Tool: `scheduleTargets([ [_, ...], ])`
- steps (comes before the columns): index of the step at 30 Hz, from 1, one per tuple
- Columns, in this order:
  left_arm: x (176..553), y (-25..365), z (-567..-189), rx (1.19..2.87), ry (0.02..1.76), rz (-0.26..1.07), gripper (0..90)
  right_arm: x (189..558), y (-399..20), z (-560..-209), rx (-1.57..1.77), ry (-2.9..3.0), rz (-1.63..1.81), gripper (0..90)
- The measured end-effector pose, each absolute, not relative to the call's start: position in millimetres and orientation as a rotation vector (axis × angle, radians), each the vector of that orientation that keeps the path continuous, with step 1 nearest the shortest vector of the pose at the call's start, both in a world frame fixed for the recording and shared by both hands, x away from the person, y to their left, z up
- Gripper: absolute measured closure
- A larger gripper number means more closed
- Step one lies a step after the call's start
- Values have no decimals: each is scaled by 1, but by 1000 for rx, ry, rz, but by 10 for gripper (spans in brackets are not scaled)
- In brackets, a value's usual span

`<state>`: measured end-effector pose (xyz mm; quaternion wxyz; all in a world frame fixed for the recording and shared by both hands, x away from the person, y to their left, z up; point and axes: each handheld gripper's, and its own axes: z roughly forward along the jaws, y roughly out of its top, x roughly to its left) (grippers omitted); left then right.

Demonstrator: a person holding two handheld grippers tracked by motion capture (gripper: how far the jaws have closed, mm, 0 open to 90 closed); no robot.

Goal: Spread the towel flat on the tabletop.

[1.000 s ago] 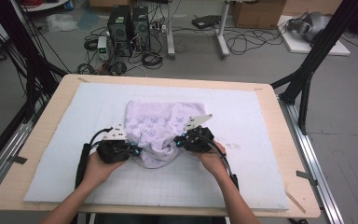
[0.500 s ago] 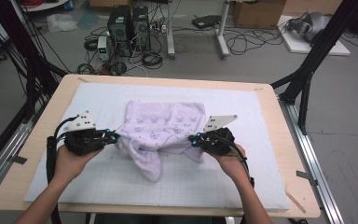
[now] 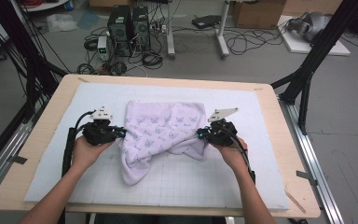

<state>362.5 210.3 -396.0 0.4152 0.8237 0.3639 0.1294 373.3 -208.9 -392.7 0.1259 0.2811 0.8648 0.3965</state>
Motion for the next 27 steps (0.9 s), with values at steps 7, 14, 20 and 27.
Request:
scheduleTargets([
  [7,332,228,-377,2019,844,351,590,344,-211,-377,742,2460,1308,664],
  [14,308,227,-405,2080,784,260,474,323,-162,-392,562,2544,1304,510],
  [20,323,204,-436,2178,767,155,539,336,-125,-412,540,2578,1256,492],
  [27,328,194,-433,2169,754,227,805,355,-96,-423,568,2570,1205,844],
])
